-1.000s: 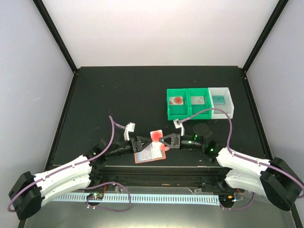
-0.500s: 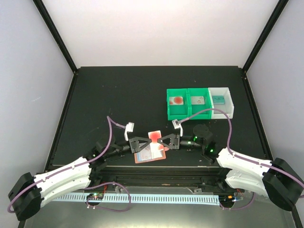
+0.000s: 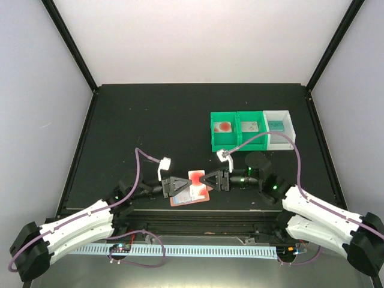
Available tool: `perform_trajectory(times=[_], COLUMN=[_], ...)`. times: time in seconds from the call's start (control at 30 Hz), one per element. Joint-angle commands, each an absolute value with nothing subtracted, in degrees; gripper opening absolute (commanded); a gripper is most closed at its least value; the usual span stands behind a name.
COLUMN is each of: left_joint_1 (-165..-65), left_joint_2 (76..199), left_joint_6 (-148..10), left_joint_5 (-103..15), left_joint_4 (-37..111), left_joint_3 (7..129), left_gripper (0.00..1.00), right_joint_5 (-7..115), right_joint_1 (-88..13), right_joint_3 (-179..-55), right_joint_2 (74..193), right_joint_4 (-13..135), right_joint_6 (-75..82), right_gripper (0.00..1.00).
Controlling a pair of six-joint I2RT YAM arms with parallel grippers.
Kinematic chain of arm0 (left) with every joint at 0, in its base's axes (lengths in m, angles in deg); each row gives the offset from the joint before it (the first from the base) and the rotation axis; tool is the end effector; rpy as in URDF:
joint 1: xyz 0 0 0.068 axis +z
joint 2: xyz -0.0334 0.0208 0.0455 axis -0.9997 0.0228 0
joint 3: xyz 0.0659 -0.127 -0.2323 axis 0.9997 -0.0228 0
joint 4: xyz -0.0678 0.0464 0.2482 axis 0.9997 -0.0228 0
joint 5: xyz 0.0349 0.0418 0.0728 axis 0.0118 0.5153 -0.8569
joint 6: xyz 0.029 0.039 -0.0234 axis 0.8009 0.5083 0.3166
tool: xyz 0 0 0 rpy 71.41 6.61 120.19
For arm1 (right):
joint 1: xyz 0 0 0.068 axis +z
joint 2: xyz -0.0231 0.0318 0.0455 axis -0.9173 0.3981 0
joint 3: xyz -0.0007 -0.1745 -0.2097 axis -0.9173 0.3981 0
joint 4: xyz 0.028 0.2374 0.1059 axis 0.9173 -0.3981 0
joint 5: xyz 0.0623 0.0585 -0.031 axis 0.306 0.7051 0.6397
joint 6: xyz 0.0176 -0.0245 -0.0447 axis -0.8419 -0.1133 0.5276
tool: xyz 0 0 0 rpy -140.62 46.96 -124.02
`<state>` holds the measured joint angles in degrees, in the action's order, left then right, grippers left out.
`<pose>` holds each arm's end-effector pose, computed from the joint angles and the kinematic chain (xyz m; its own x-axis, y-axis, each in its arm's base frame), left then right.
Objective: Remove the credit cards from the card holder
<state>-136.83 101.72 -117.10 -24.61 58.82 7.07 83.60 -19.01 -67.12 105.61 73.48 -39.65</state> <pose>0.0993 -0.1354 0.2098 -0.8618 -0.1831 -0.4731 0.4435 0.1806 -0.8779 0.1227 0.1658 0.2378 -0.8669 -0.0384 -0.4969 -0.4924 0.2206 0.8420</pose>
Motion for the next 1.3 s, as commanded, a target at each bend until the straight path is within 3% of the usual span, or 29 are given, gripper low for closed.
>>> perform_trajectory(times=[0.0, 0.2, 0.57, 0.87, 1.0, 1.27], left_joint_1=[-137.06, -137.08, -137.14, -137.12, -137.28, -137.25], left_joint_2=[98.53, 97.97, 100.54, 101.64, 101.79, 102.06], left_joint_6=[-109.16, -100.57, -95.1, -93.28, -93.33, -92.97], left_joint_5=[-20.22, -14.63, -3.2, -0.3, 0.56, 1.01], left_joint_4=[49.86, 39.63, 37.73, 37.72, 38.88, 39.23], left_joint_3=[10.33, 15.0, 17.99, 17.87, 17.76, 17.39], left_gripper=[0.02, 0.02, 0.02, 0.02, 0.02, 0.02], right_joint_5=[82.71, 81.46, 85.03, 91.21, 95.9, 99.38], right_joint_1=[-18.84, -18.86, -18.86, -18.71, -18.41, -17.16], right_joint_3=[-74.98, -85.04, -95.36, -96.35, -94.74, -92.47], right_joint_2=[101.37, 101.6, 106.16, 111.63, 113.76, 114.65], right_joint_4=[54.36, 33.66, 20.59, 22.36, 25.79, 29.76], right_joint_6=[-22.9, -10.14, 0.75, 1.83, -0.07, -2.17], right_gripper=[0.39, 0.47, 0.44, 0.44, 0.33, 0.35])
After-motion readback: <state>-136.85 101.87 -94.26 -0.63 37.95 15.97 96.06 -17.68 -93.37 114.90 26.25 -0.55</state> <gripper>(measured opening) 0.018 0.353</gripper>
